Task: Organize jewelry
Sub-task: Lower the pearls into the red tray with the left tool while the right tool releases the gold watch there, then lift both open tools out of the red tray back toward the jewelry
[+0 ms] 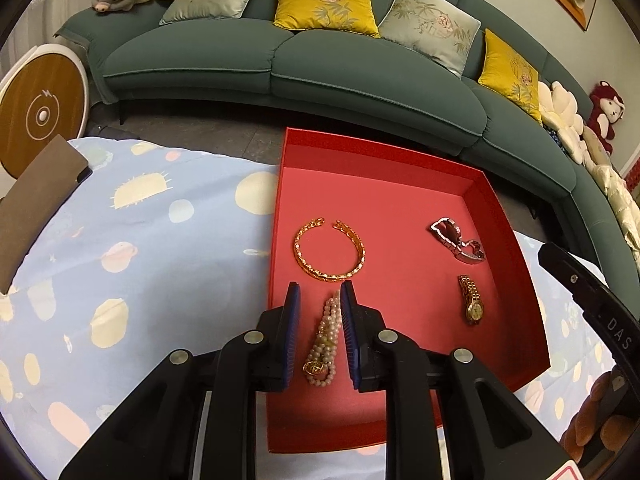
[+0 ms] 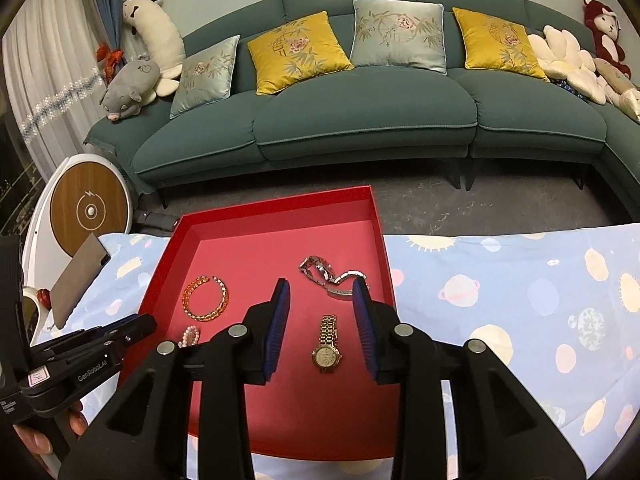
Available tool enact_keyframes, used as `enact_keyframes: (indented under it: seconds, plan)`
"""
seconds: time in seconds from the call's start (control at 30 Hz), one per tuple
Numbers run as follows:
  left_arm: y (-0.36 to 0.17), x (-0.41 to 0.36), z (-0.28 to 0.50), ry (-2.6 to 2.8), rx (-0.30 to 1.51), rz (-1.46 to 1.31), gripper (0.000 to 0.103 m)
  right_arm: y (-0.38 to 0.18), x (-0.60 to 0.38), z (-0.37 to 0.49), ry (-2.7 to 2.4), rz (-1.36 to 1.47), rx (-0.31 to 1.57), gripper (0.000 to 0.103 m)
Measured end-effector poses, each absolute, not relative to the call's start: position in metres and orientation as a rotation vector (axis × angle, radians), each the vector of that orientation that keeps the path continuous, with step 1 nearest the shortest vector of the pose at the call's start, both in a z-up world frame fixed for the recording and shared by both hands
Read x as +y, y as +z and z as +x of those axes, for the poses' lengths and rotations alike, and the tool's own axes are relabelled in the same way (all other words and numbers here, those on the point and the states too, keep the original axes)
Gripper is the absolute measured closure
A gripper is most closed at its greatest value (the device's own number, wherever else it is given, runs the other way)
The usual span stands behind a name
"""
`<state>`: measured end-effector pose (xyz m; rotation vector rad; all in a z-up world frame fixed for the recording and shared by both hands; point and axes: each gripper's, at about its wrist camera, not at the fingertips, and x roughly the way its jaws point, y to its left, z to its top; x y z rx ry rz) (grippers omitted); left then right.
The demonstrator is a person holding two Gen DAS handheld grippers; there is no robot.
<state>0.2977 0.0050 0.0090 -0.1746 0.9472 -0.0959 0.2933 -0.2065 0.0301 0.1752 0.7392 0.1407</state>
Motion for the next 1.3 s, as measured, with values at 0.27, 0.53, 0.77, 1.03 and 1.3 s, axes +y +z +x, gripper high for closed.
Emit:
enact_keyframes:
  seconds: [0.27,0.53,0.77,1.03,1.3]
  plan:
    - [0.042,0.010,0.255,-0.110,0.901,-0.145,0.084,0.067,-0.214,0.249,0.119,0.134,0.690,0.068]
    - [0.051,0.019,0.178,-0.106,0.889,-0.067,0.066,0.079,-0.212,0.172,0.132,0.075,0.698,0.066]
    - [0.026,0.028,0.111,-0.093,0.935,-0.089,0.066,0.067,-0.217,0.100,0.149,0.082,0.725,0.063]
    - [-0.005,0.039,0.067,-0.056,0.955,-0.092,0.066,0.031,-0.219,0.047,0.170,0.115,0.792,0.062]
    - [-0.033,0.044,0.067,-0.078,1.009,-0.122,0.066,-0.016,-0.206,0.034,0.183,0.077,0.884,0.062]
